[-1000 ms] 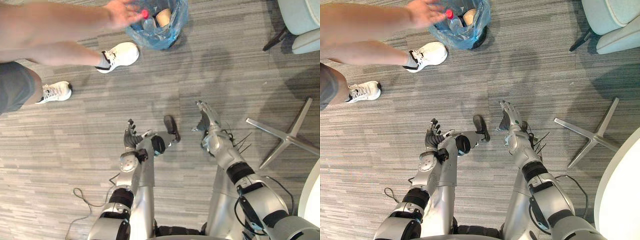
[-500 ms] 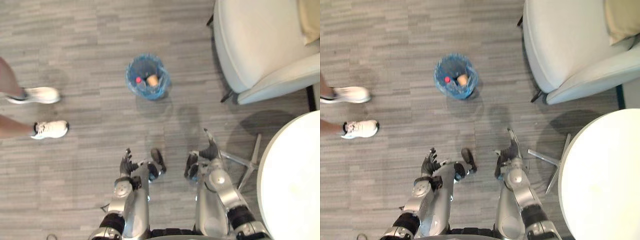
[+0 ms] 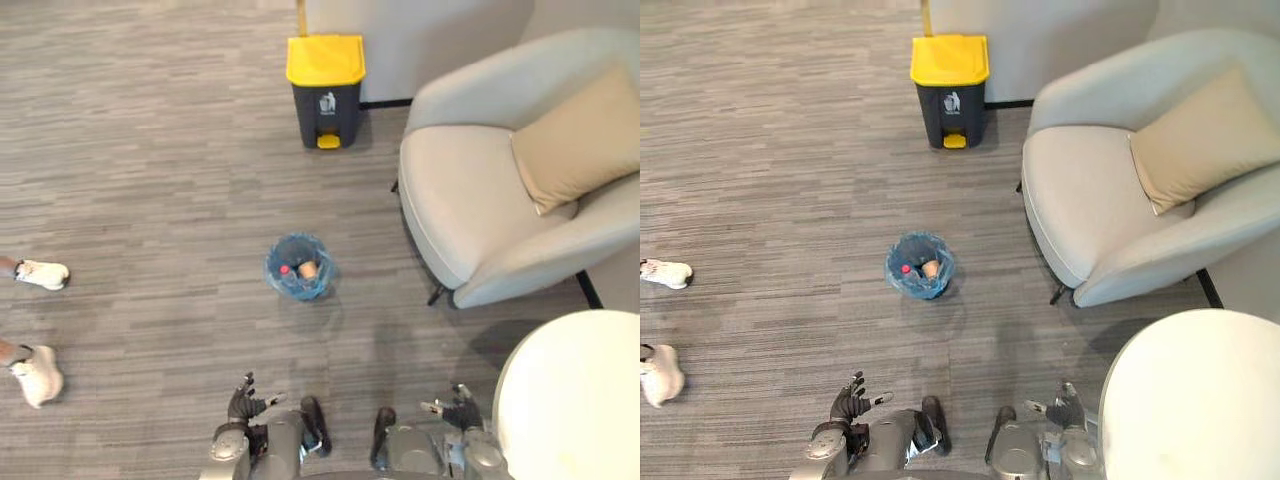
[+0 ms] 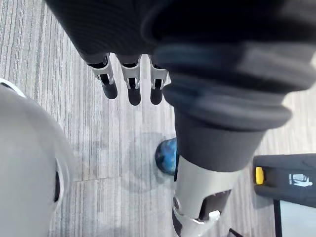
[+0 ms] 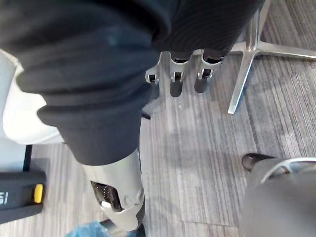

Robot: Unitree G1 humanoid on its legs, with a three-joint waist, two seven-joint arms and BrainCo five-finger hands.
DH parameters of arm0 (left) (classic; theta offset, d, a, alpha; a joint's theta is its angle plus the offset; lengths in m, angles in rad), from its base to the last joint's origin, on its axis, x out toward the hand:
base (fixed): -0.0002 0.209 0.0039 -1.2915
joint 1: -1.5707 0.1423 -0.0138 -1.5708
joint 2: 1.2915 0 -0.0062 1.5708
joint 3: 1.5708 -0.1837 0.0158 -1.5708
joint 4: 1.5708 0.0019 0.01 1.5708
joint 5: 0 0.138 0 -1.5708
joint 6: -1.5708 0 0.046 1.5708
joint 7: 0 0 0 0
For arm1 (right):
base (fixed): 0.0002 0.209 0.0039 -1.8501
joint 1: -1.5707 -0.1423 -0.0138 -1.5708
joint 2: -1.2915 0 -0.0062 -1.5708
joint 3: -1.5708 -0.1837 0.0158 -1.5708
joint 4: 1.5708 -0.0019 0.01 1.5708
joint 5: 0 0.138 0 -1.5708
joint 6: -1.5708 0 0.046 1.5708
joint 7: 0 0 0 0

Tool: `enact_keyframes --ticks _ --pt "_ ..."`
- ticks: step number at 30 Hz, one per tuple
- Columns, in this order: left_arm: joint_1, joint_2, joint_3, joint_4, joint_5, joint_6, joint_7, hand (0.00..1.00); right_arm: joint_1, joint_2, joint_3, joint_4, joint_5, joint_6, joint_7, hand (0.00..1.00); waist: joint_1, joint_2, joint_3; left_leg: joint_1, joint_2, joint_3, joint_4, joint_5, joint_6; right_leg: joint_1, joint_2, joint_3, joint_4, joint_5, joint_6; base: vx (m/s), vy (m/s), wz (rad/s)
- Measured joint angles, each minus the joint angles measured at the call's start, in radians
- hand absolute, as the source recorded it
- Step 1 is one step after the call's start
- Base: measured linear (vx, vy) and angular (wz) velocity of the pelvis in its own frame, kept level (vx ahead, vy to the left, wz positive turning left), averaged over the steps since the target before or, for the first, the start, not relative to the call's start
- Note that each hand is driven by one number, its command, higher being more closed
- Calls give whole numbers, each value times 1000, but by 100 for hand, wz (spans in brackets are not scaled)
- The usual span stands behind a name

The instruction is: Gather rubbish on tea table into small bin, then transfer packed bag to large trash can.

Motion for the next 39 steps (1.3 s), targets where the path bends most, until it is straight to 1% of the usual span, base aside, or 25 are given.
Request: enact_keyframes --ticks 1,3,4,8,10,11,12,13,14,16,19,20,22,24,25,26,27,28,31,32,33,35,36,37,39 --pt "-1 -1 2 0 2 1 0 0 6 -2 -13 2 2 0 -1 0 -2 13 -8 14 32 101 -8 -30 34 1 6 -28 -2 -1 0 0 -12 57" --pt "-2 0 6 0 9 1 0 0 6 -9 -35 14 3 1 -5 0 -9 29 -14 40 61 239 -64 -44 59 1 8 -60 1 -5 7 -12 41 52" --pt "0 1 23 2 10 1 -1 0 4 -16 -35 23 3 2 -6 0 -6 37 -19 50 48 249 -96 -55 80 1 6 -64 9 -12 18 -34 87 39" --pt "46 12 36 2 9 1 -1 0 -14 0 -29 22 0 3 8 0 2 21 -22 52 1 212 -97 -74 101 -8 -38 -60 57 -55 58 8 105 17" --pt "79 13 41 0 2 2 -1 0 -35 -3 -17 19 -3 6 10 0 1 7 -16 56 -30 209 -68 -149 142 -52 -105 -40 211 -113 79 28 156 9" --pt "74 14 50 0 2 1 0 0 -36 -5 -8 7 -3 6 11 0 1 3 -13 57 -49 204 -68 -157 154 -80 -127 -22 284 -118 78 18 131 23" --pt "71 14 51 1 4 2 2 0 -44 -12 12 -10 -3 8 11 0 -2 6 -4 58 -61 188 -64 -164 166 -147 -150 34 414 -103 55 29 114 32" --pt "71 17 51 2 7 2 2 0 -44 -11 20 -20 -3 7 12 0 -9 8 2 60 -63 175 -61 -167 170 -181 -150 73 474 -98 52 49 90 54" --pt "74 27 51 3 8 3 3 0 -42 -5 40 -31 -4 7 12 0 -26 8 17 77 -62 144 -60 -174 162 -204 -128 123 509 -114 70 76 70 62" --pt "75 35 52 3 9 3 3 0 -36 -2 58 -45 -8 6 13 0 -25 6 30 93 -63 111 -58 -176 157 -224 -113 136 476 -130 83 87 15 68" --pt "71 38 53 5 10 1 2 0 -32 -7 64 -50 -11 4 12 0 -25 5 37 89 -71 49 -49 -174 154 -263 -66 182 284 -99 110 104 -6 65" --pt "71 41 52 8 10 1 2 0 -23 -14 82 -60 -12 2 12 0 -26 0 36 88 -84 23 -32 -179 150 -268 -61 220 258 -79 98 162 -40 82" --pt "73 41 63 9 10 -1 2 0 -7 -26 110 -94 -35 -4 13 0 -21 -1 36 84 -89 5 11 -206 114 -269 -64 217 274 -69 75 139 -87 61" --pt "76 42 72 23 10 -2 2 0 -3 -34 152 -128 -56 -9 15 0 -16 0 35 73 -79 -9 59 -245 102 -260 -40 211 281 -71 65 139 -155 34" --pt "76 38 72 26 10 -1 1 0 -4 -44 172 -145 -85 -18 16 0 -7 17 44 69 -59 -15 93 -261 102 -247 -16 218 282 -58 44 128 -174 17" --pt "78 29 72 27 10 -1 0 0 -3 -48 182 -152 -95 -20 17 0 0 27 49 69 -42 -16 114 -268 91 -237 -6 217 274 -57 43 149 -164 -2" --pt "90 26 73 27 11 -1 0 0 -2 -55 208 -163 -123 -20 17 0 4 44 53 55 10 -11 194 -262 77 -209 19 202 256 -52 29 148 -152 -6" --pt "94 26 74 27 11 -1 -2 0 -3 -53 217 -169 -140 -21 17 0 4 44 55 32 48 -12 270 -242 46 -198 32 197 256 -60 12 143 -154 -5" --pt "94 35 73 23 11 0 -15 0 -16 -65 229 -214 -182 -22 13 0 5 42 57 -9 72 -29 351 -168 42 -194 40 216 250 -58 -6 160 -158 -23" --pt "84 41 71 23 12 -1 -17 0 -48 -72 246 -220 -209 -22 10 0 2 29 78 -52 75 -50 381 -157 49 -198 38 227 230 -46 -23 99 -65 -25" --pt "75 44 70 23 12 -1 -17 0 -61 -79 253 -220 -215 -22 9 0 3 32 85 -60 72 -70 360 -174 49 -200 38 231 220 -40 -25 75 -67 -25" --pt "31 48 58 21 13 -4 -16 0 -108 -96 257 -220 -250 -22 4 0 4 37 104 -97 51 -186 200 -176 14 -232 36 247 217 -34 -25 35 -14 -20" --pt "8 43 40 21 12 -13 -16 0 -136 -118 287 -220 -266 -22 -11 0 3 53 111 -92 46 -254 65 -102 -34 -261 44 255 230 -35 -22 12 84 -36" --pt "-7 40 22 20 12 -23 -16 0 -168 -133 308 -216 -284 -22 -13 0 7 61 127 -92 56 -277 11 -46 -32 -289 53 274 253 -42 -11 8 81 -38" --pt "-61 43 14 19 11 -28 -14 0 -220 -132 325 -215 -308 -21 -24 0 6 40 159 -112 32 -258 3 -38 -28 -331 32 300 269 -31 7 -6 86 -20"
